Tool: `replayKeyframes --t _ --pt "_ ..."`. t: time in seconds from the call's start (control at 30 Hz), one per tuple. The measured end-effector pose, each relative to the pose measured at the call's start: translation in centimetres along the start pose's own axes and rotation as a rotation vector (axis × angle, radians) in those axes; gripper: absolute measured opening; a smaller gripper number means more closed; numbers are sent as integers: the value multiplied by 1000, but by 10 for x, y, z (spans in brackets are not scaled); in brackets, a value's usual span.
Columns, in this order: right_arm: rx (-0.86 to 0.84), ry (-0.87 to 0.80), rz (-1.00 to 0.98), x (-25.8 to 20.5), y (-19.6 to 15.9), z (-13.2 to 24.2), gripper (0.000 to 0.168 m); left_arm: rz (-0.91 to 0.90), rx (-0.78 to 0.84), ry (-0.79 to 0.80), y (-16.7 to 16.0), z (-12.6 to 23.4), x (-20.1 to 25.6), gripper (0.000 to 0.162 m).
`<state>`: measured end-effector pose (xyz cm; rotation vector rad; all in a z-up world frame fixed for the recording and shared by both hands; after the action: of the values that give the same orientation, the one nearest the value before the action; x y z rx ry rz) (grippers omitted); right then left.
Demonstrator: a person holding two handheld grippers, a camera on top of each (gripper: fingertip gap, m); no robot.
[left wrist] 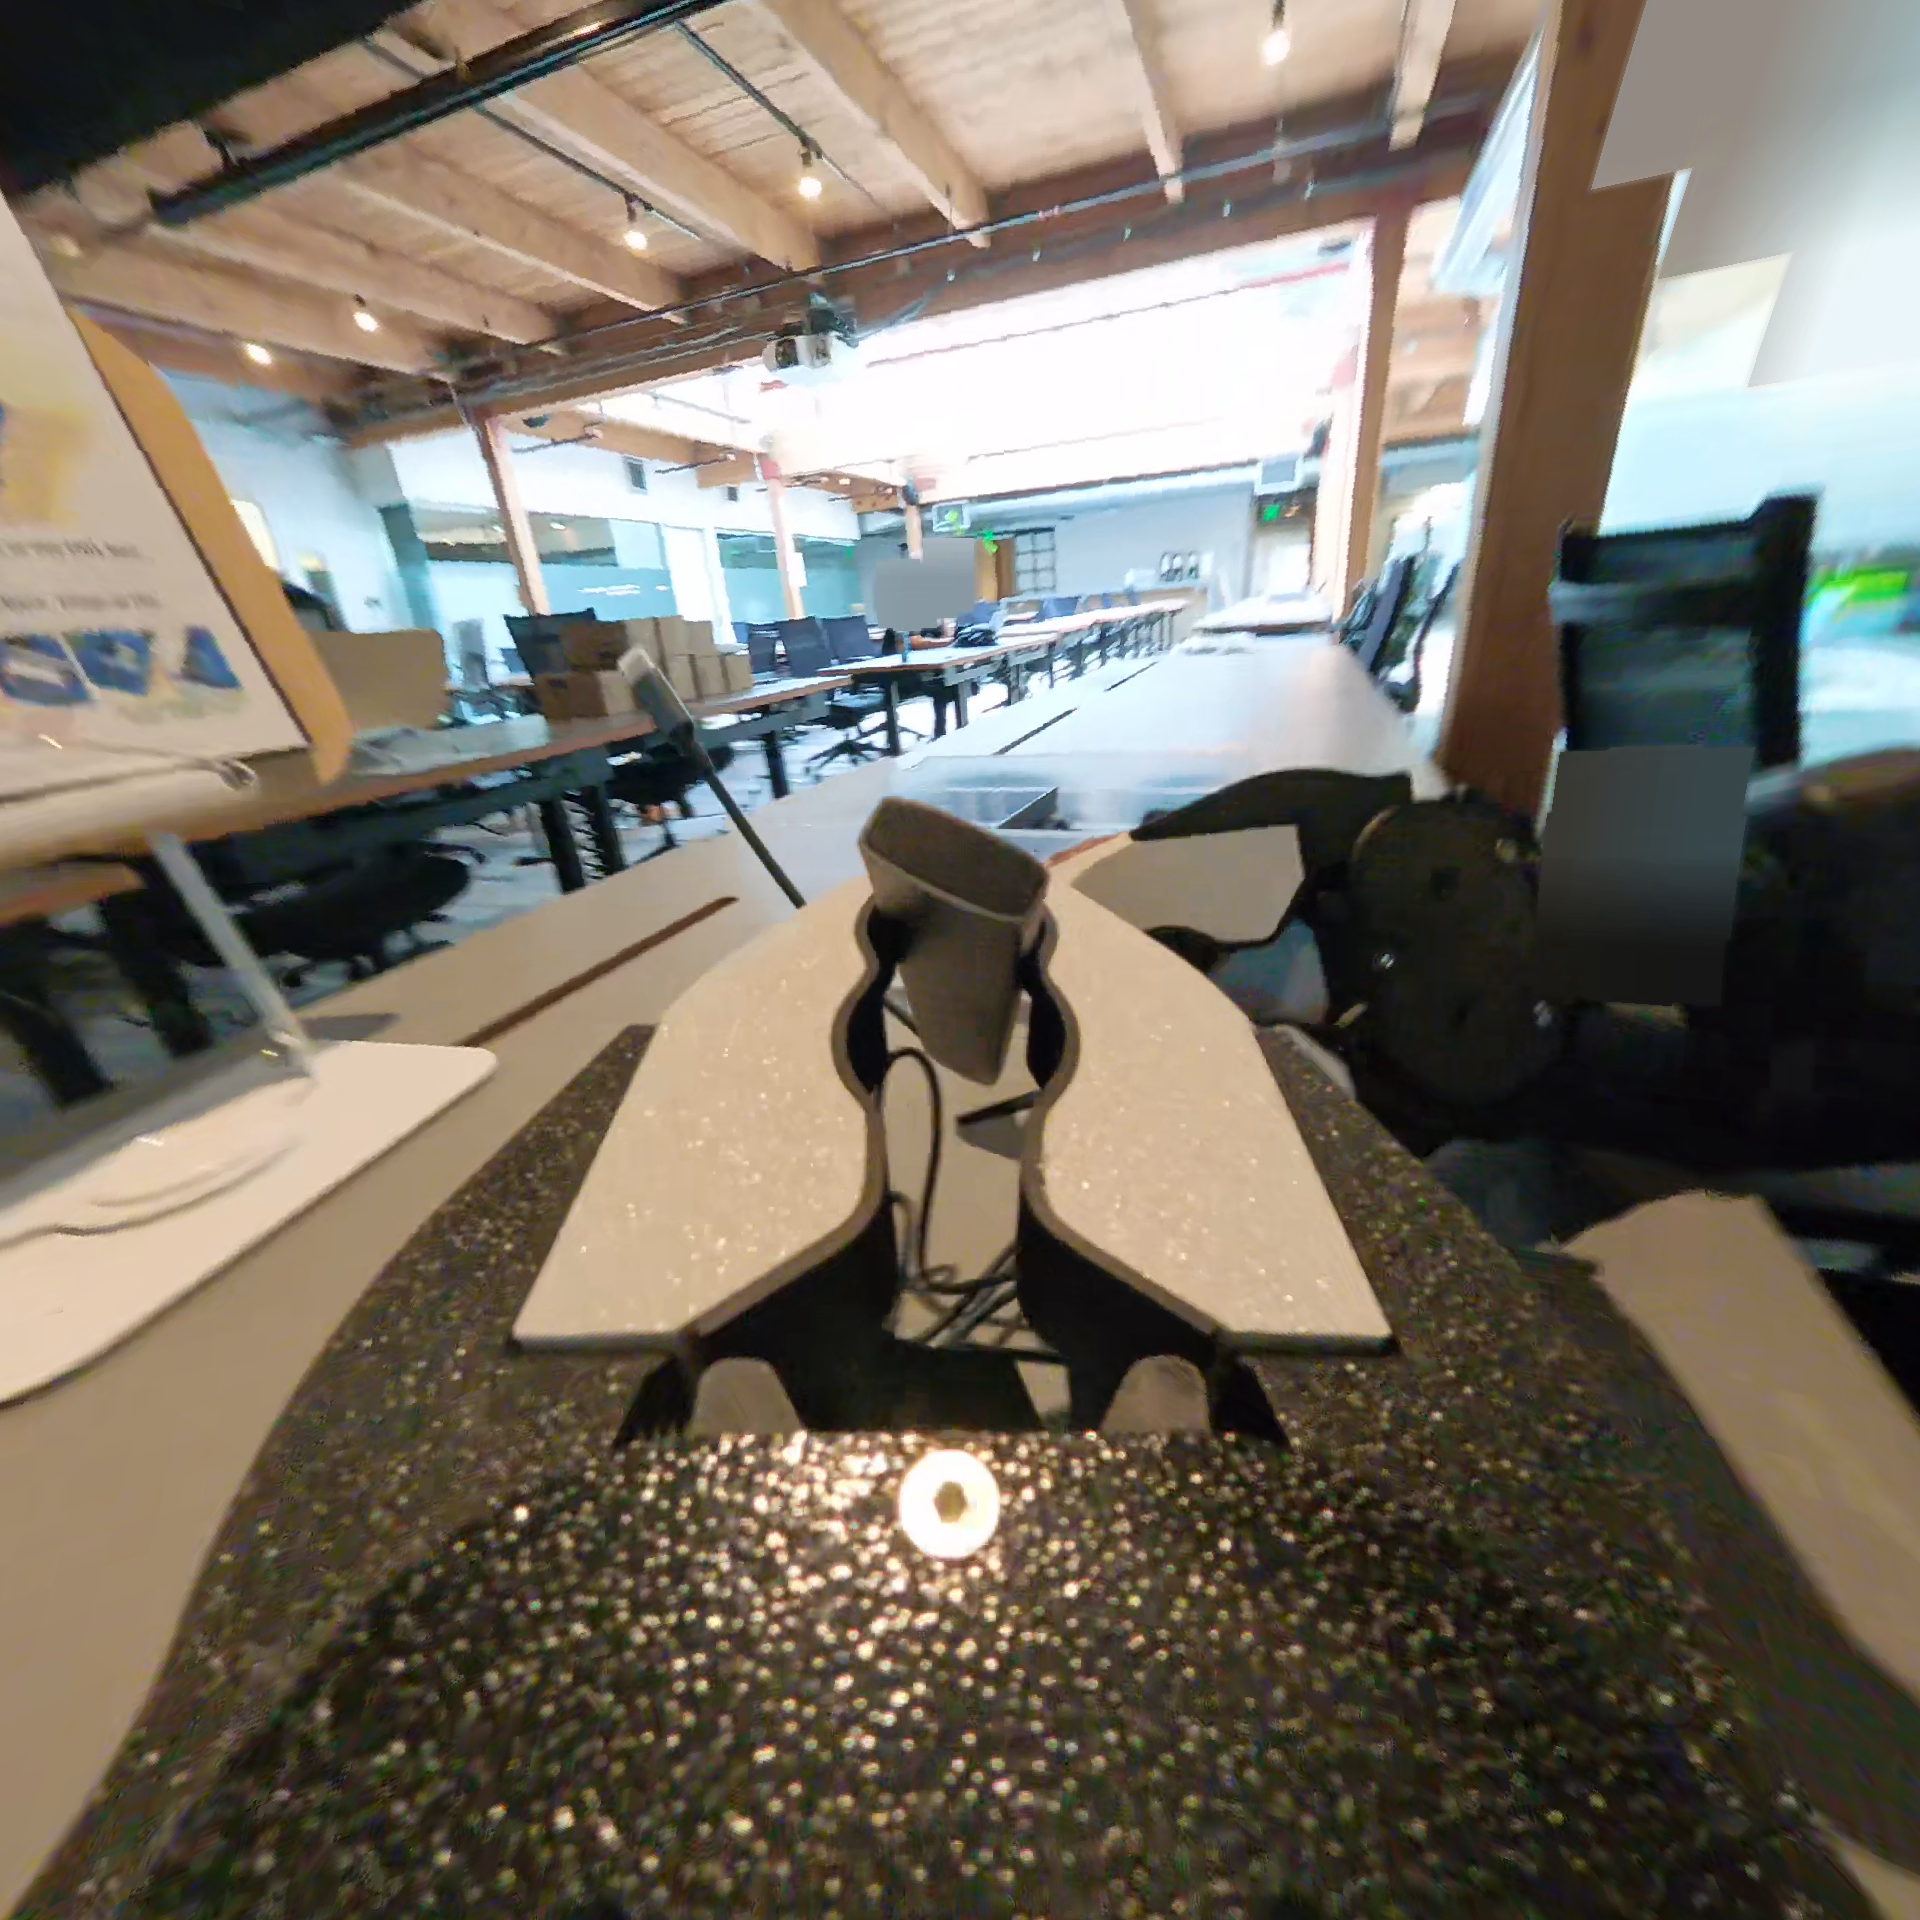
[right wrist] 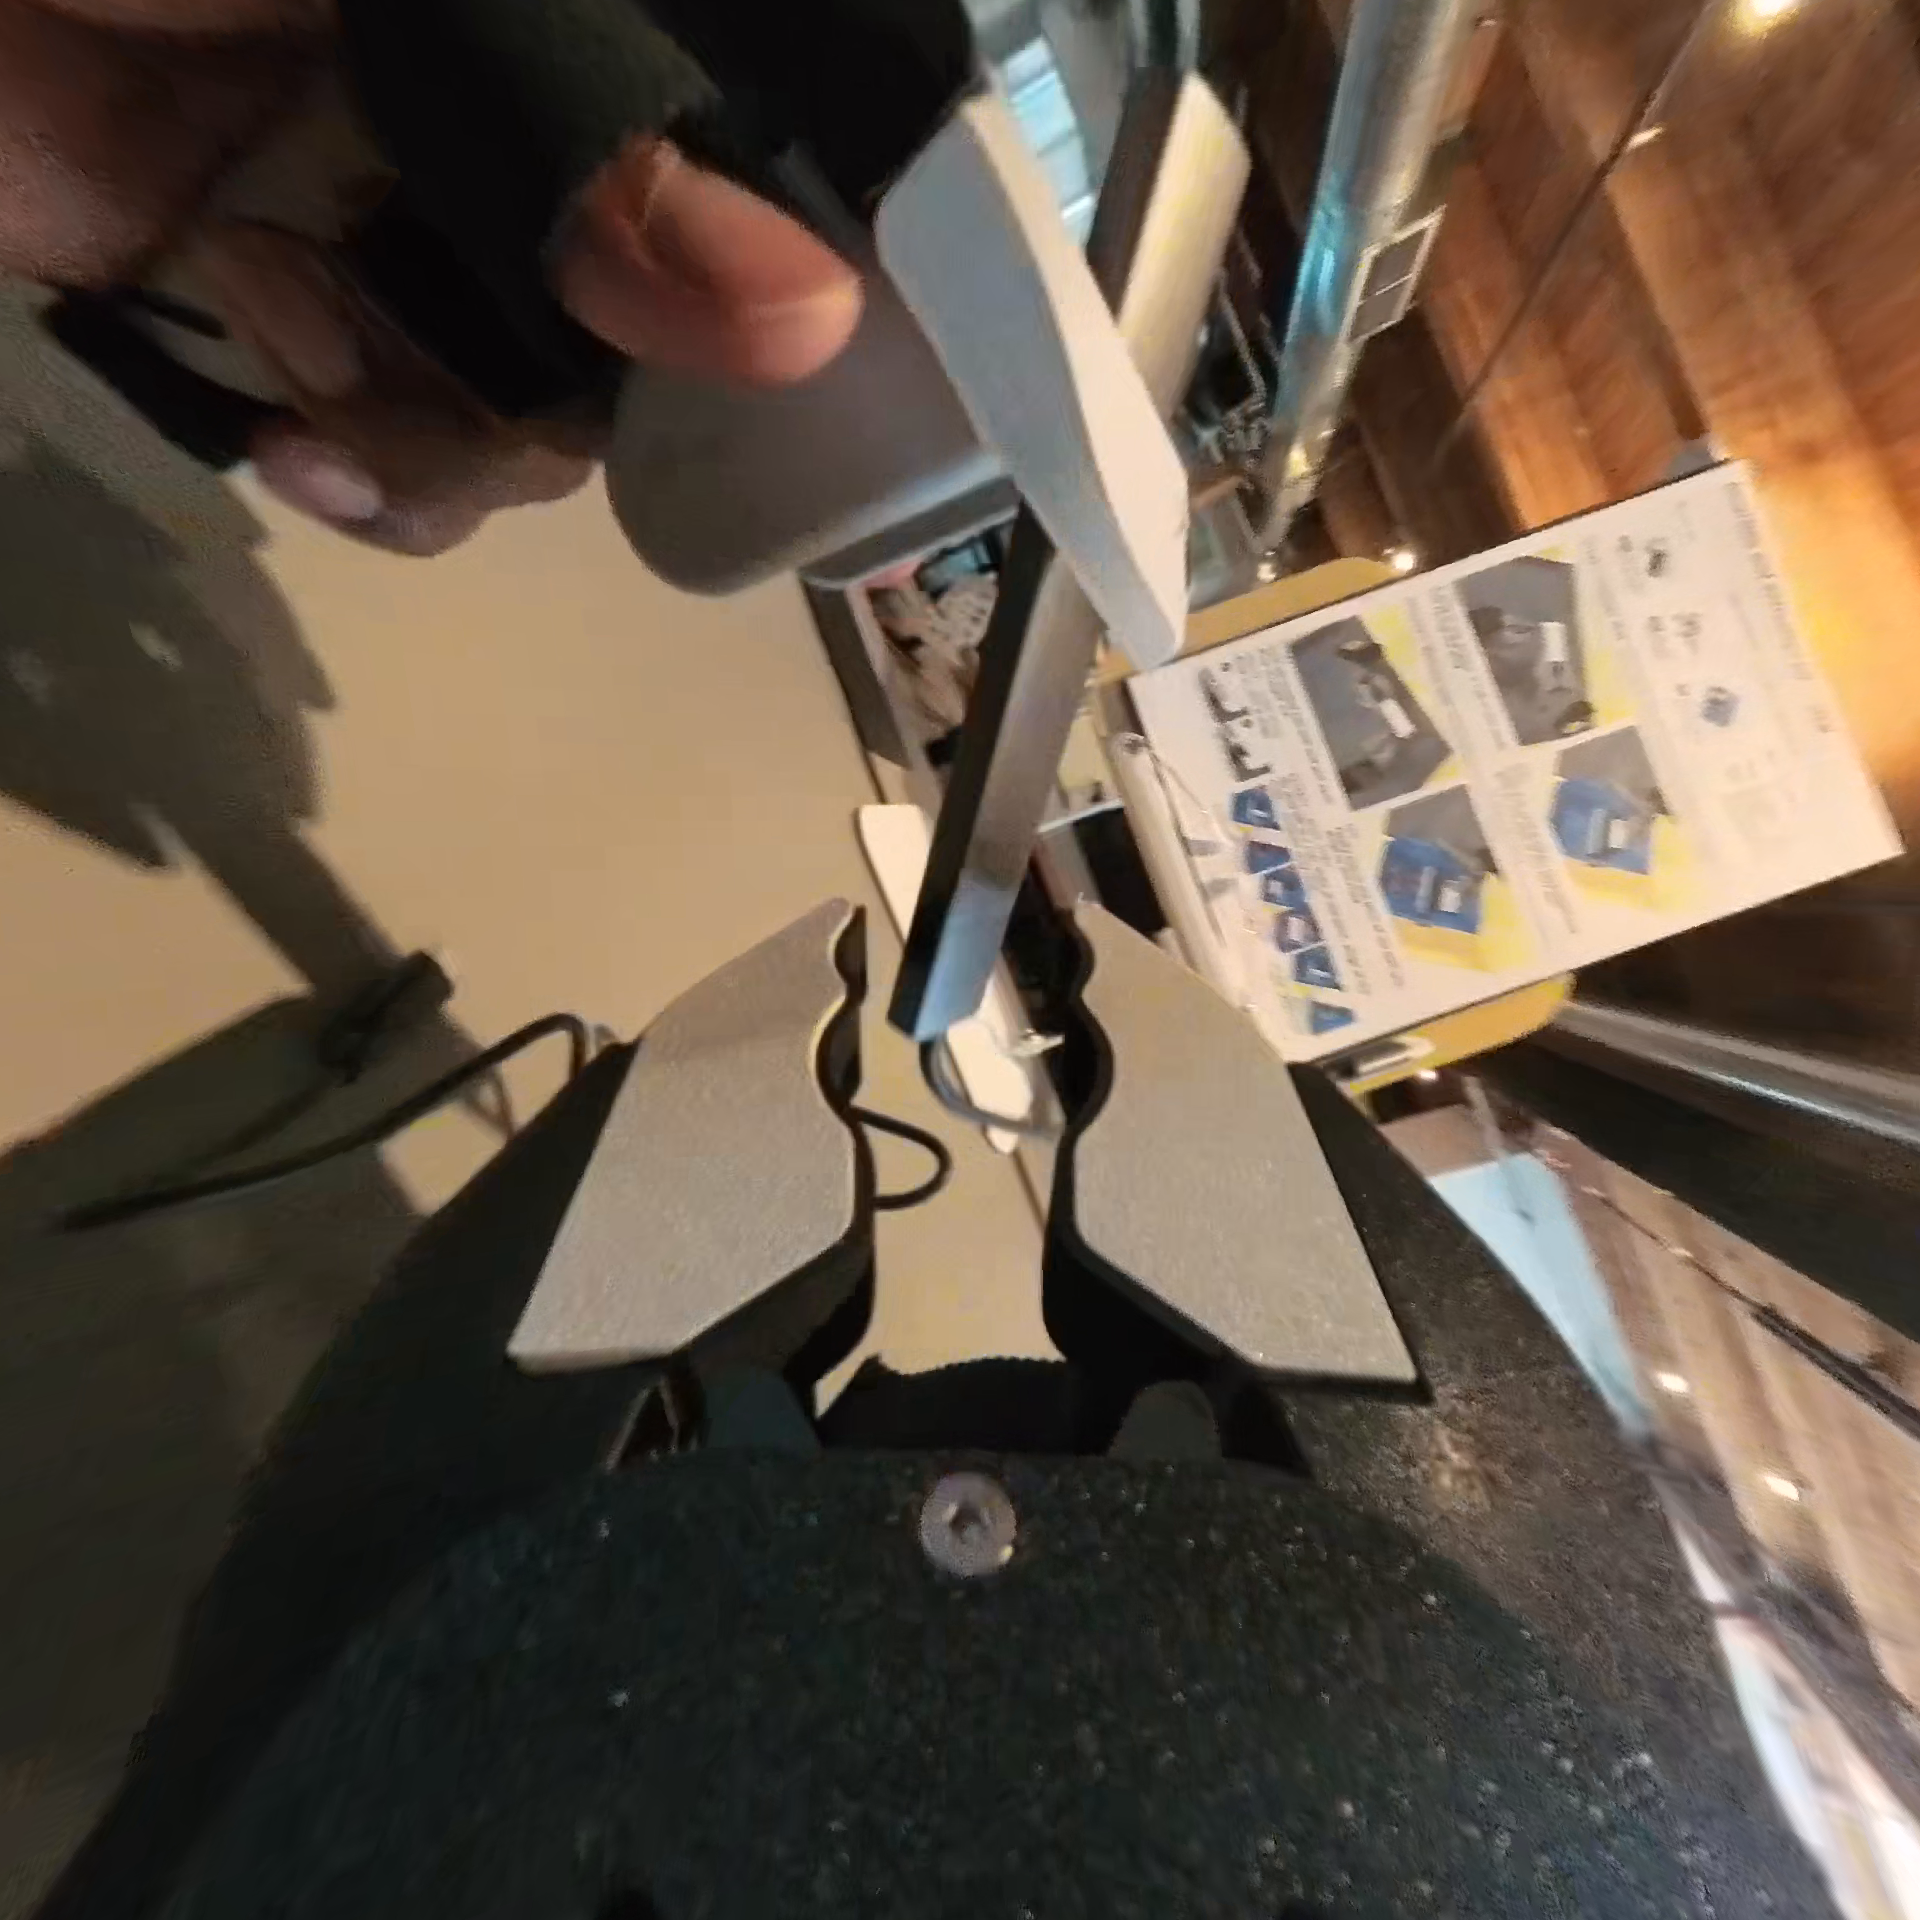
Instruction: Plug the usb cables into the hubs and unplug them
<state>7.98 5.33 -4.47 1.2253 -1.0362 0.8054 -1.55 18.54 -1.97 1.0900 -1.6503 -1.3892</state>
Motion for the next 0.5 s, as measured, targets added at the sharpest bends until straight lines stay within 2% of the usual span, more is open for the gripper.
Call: replayKeyframes --t 0.1,0.23,0.5 --pt "37 101 -120 2 -5 2 45 -129 -8 8 4 7 2 22" --pt "91 226 -294 11 -12 3 61 -300 -15 -86 7 10 14 22" --pt "269 456 -334 9 -11 15 57 -439 -82 -291 -1 1 38 22"
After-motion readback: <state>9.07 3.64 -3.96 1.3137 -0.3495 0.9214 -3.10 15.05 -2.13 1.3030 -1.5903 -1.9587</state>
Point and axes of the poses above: each gripper's, where its closed fingertips meet, z back along the fingers, y out of its top, x = y × z across the jaws, the point moved 10 cm from there along z, back along the fingers, and after that the axes turned 5 degrees about z, right-handed, at the moved point
